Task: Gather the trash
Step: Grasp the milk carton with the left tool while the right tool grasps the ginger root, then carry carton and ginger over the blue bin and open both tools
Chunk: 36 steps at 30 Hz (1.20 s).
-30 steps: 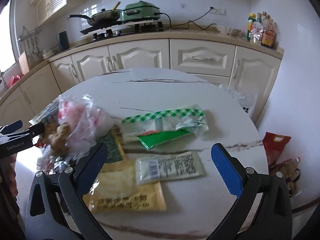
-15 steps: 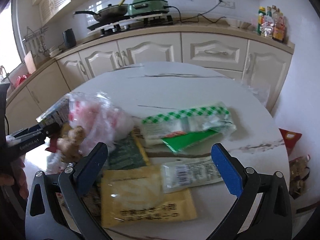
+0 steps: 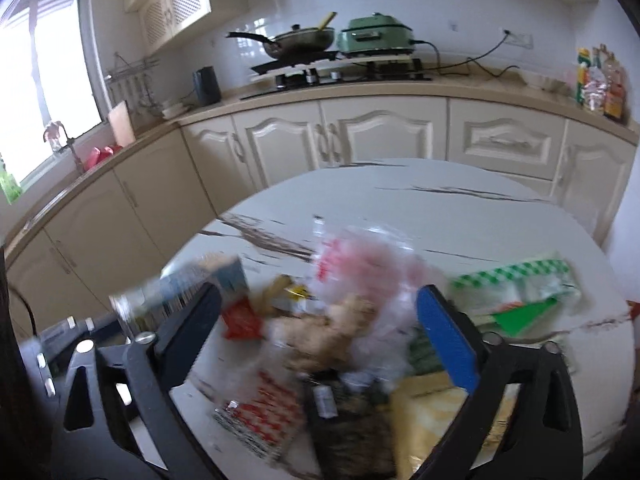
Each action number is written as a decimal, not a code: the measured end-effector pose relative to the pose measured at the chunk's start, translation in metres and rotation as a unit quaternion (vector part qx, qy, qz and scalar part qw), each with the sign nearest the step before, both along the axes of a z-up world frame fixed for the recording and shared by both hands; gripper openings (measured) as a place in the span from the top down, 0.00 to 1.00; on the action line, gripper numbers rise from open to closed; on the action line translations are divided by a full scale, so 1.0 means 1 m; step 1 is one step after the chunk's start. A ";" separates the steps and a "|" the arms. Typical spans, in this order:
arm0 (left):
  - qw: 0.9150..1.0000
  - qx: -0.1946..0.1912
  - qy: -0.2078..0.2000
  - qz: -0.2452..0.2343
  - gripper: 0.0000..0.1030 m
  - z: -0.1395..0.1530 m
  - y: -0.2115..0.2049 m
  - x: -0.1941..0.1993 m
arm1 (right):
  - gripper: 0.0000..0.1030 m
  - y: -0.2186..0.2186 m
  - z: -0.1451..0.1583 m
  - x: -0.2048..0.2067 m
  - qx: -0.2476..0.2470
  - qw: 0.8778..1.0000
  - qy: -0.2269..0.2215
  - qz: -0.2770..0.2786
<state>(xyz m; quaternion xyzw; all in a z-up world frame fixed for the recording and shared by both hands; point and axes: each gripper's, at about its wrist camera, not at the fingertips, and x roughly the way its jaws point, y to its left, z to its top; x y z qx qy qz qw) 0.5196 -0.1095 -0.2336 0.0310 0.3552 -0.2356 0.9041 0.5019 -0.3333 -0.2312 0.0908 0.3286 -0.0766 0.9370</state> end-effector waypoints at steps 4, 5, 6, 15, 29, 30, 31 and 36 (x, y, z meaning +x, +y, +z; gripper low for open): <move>1.000 0.001 0.017 -0.014 0.54 -0.006 0.008 -0.015 | 0.31 -0.008 -0.019 0.012 0.017 0.999 0.031 -0.020; 1.000 0.002 0.019 -0.015 0.53 -0.003 0.009 -0.014 | 0.35 -0.012 -0.023 0.013 0.020 0.999 0.037 -0.024; 1.000 0.001 0.020 -0.016 0.52 -0.002 0.009 -0.013 | 0.39 -0.014 -0.026 0.014 0.025 0.998 0.044 -0.026; 0.999 -0.021 0.047 -0.011 0.33 0.001 0.009 0.021 | 0.62 -0.024 -0.041 0.008 0.031 0.997 0.063 -0.018; 0.995 -0.080 0.054 0.008 0.57 0.017 0.047 0.029 | 0.77 -0.008 -0.007 -0.023 0.002 1.000 0.012 -0.001; 0.995 -0.085 0.047 0.008 0.58 0.020 0.053 0.023 | 0.77 -0.002 -0.001 -0.026 -0.007 1.000 0.006 0.002; 0.995 -0.089 0.040 0.009 0.58 0.024 0.059 0.019 | 0.77 0.002 0.004 -0.026 -0.012 1.000 0.000 0.005; 0.994 -0.111 0.003 0.021 0.58 0.041 0.092 -0.011 | 0.77 0.037 0.029 -0.028 -0.024 0.999 -0.022 0.032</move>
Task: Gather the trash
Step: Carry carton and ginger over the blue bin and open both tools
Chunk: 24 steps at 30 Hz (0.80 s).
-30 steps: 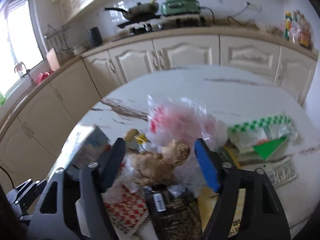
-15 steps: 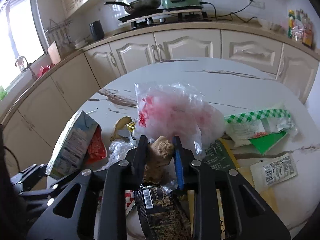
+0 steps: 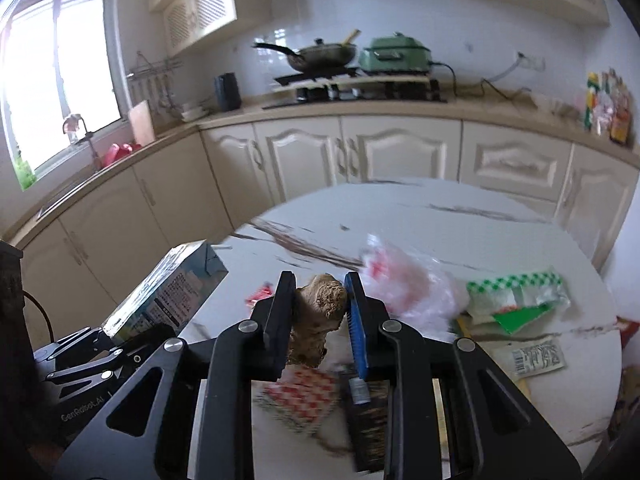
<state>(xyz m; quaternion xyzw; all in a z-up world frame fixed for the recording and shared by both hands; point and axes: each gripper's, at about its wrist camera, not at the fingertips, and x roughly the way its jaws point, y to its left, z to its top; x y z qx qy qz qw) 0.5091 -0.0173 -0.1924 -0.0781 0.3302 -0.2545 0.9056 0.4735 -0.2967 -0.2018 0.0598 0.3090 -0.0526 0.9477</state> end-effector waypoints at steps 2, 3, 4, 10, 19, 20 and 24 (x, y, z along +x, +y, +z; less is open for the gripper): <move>1.000 -0.003 -0.008 0.013 0.58 0.004 0.021 -0.010 | 0.77 0.018 0.008 0.001 0.000 1.000 -0.008 0.014; 1.000 -0.002 -0.010 0.021 0.58 0.005 0.034 -0.014 | 0.77 0.031 0.011 0.003 -0.004 1.000 -0.009 0.025; 1.000 0.000 -0.012 0.028 0.58 0.006 0.048 -0.018 | 0.77 0.041 0.012 0.005 -0.005 0.999 -0.010 0.033; 0.995 0.023 0.000 0.096 0.58 -0.004 0.139 -0.037 | 0.77 0.145 -0.002 0.028 -0.004 0.991 0.006 0.132; 0.975 0.072 0.146 0.152 0.57 -0.102 0.241 -0.026 | 0.77 0.282 -0.114 0.082 0.001 0.963 0.110 0.246; 0.973 0.071 0.164 0.148 0.57 -0.113 0.245 -0.021 | 0.77 0.290 -0.129 0.088 0.001 0.960 0.125 0.249; 0.959 0.076 0.232 0.144 0.57 -0.165 0.256 -0.001 | 0.77 0.311 -0.198 0.111 0.006 0.948 0.198 0.251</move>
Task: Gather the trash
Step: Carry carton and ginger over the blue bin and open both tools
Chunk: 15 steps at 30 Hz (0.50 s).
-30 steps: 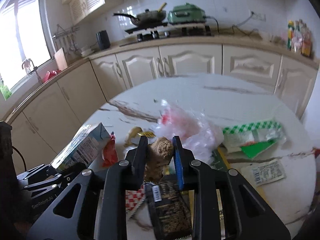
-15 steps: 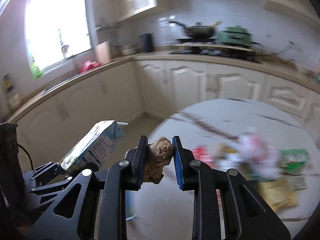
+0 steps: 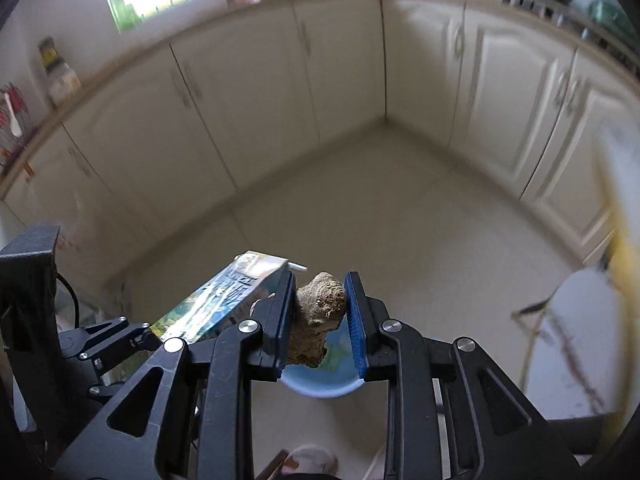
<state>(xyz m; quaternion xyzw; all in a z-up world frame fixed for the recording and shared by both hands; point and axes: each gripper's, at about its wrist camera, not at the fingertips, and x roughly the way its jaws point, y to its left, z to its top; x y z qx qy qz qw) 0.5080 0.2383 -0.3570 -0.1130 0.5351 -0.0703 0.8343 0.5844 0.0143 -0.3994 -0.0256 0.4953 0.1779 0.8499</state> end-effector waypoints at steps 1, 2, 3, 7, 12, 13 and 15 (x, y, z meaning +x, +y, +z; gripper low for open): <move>1.000 0.002 0.011 0.001 0.57 -0.011 0.002 0.005 | 0.77 0.001 -0.015 0.006 -0.002 1.000 0.014 -0.002; 1.000 0.003 0.029 0.003 0.57 -0.024 0.003 0.011 | 0.77 0.002 -0.028 0.010 -0.005 1.000 0.026 -0.003; 0.999 0.001 0.044 0.006 0.57 -0.034 0.006 0.017 | 0.77 0.003 -0.041 0.014 -0.008 0.999 0.038 -0.004; 0.996 0.004 0.088 0.013 0.54 -0.064 0.022 0.037 | 0.77 -0.002 -0.090 0.034 -0.002 0.996 0.090 -0.017; 0.994 0.015 0.101 0.029 0.48 -0.067 0.033 0.054 | 0.77 -0.003 -0.122 0.047 0.005 0.992 0.123 -0.019; 0.994 0.012 0.100 0.031 0.48 -0.066 0.032 0.056 | 0.77 0.000 -0.124 0.049 0.007 0.992 0.125 -0.019; 0.994 0.012 0.103 0.036 0.48 -0.065 0.026 0.061 | 0.75 0.002 -0.130 0.052 0.007 0.992 0.129 -0.015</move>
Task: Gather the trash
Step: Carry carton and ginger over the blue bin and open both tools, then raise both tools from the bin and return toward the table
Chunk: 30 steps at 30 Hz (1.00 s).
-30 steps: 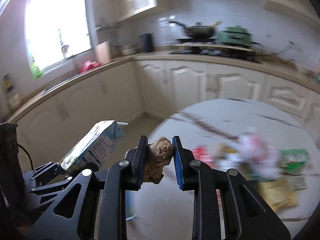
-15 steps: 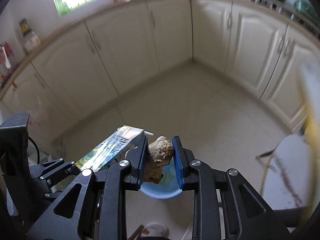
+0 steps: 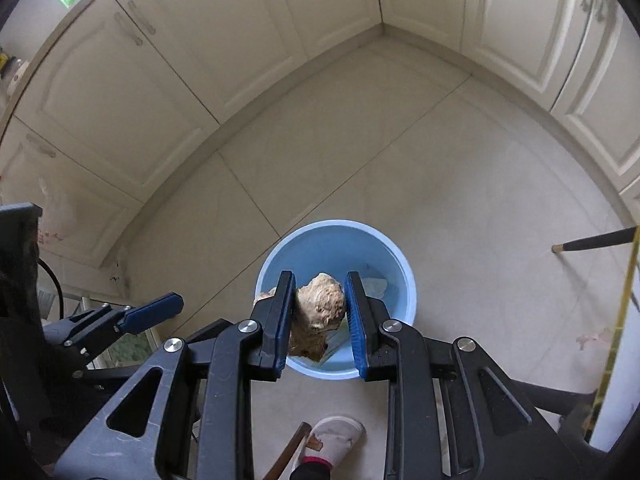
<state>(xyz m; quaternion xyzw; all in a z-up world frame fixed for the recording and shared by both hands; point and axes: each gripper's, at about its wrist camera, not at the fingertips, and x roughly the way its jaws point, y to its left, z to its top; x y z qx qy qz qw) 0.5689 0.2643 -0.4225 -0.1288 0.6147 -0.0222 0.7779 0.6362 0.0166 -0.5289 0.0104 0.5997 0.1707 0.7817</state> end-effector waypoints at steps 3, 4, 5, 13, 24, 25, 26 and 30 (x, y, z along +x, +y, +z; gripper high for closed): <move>1.000 0.006 -0.006 0.005 0.48 0.014 -0.004 0.009 | 0.74 0.006 -0.001 -0.002 0.005 1.000 0.000 0.006; 1.000 0.006 -0.008 0.008 0.48 0.017 -0.003 0.007 | 0.71 0.008 0.000 -0.001 0.005 1.000 -0.001 0.008; 1.000 0.006 -0.010 0.012 0.48 0.022 -0.004 0.006 | 0.62 0.009 0.002 0.001 0.007 1.000 -0.001 0.009; 0.997 0.040 -0.059 0.032 0.44 0.085 -0.016 -0.026 | 0.40 0.013 0.044 -0.012 -0.004 0.999 -0.042 0.008; 0.973 0.093 -0.196 0.084 0.25 0.215 -0.046 -0.104 | 0.07 0.008 0.183 -0.074 -0.022 0.984 -0.178 0.011; 0.969 0.093 -0.212 0.086 0.23 0.229 -0.052 -0.113 | 0.07 0.005 0.198 -0.082 -0.024 0.980 -0.196 0.010; 0.966 0.093 -0.227 0.086 0.21 0.237 -0.064 -0.125 | 0.07 0.003 0.213 -0.090 -0.026 0.977 -0.212 0.009; 0.950 0.110 -0.280 0.086 0.19 0.278 -0.098 -0.158 | 0.00 -0.010 0.268 -0.126 -0.031 0.960 -0.277 0.003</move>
